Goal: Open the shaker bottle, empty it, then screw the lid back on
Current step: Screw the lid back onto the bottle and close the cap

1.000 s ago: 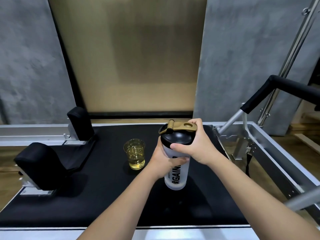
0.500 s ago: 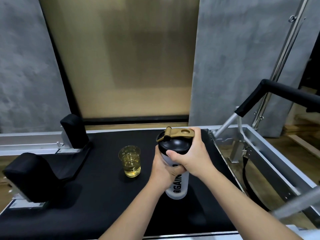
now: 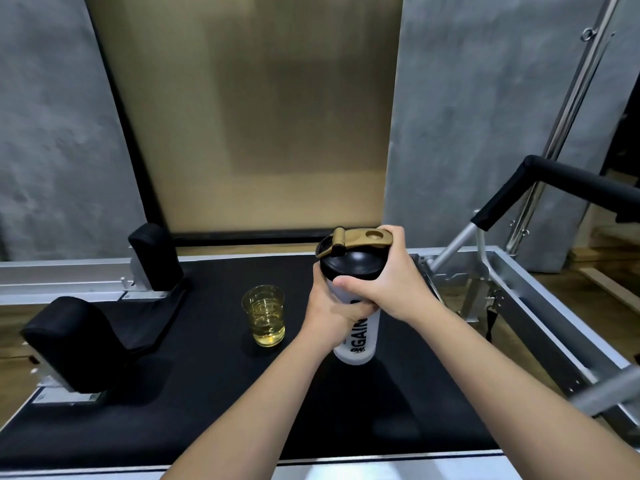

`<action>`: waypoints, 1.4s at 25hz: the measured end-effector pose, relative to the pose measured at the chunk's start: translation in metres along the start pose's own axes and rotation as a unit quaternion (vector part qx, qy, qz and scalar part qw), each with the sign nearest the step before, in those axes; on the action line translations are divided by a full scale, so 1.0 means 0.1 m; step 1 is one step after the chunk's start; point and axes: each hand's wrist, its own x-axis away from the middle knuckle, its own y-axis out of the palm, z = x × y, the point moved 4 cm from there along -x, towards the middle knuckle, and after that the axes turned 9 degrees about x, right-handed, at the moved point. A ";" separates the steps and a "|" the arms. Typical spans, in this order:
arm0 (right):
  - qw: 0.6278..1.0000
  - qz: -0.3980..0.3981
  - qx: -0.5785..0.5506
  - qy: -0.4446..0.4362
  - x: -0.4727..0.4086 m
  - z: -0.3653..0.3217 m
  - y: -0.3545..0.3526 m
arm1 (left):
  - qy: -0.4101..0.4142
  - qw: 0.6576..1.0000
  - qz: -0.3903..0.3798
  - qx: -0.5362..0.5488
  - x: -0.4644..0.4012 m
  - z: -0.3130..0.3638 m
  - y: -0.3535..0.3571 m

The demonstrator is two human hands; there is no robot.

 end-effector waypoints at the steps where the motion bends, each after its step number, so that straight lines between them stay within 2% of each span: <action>1: 1.000 0.011 -0.001 0.000 0.00 -0.01 -0.01 | -0.012 0.999 0.000 0.030 -0.01 0.01 0.03; 5: 0.996 0.084 -0.012 0.010 0.08 0.08 -0.05 | -0.008 0.999 0.019 0.046 0.05 0.07 0.14; 8: 0.998 0.061 0.006 0.010 0.06 0.13 -0.10 | -0.007 0.998 0.024 0.049 0.04 0.03 0.20; 12: 0.997 0.050 0.052 0.009 -0.04 0.15 -0.24 | -0.029 0.998 -0.007 0.047 -0.09 0.11 0.35; 17: 0.996 0.073 0.047 0.020 -0.18 0.30 -0.47 | -0.026 0.998 -0.032 0.046 -0.23 0.20 0.59; 24: 0.997 0.058 0.030 0.044 -0.22 0.56 -0.40 | -0.066 0.997 -0.002 0.027 -0.26 0.04 0.65; 35: 0.999 0.007 -0.007 0.038 -0.23 0.53 -0.08 | -0.070 0.997 0.020 -0.027 -0.21 -0.08 0.36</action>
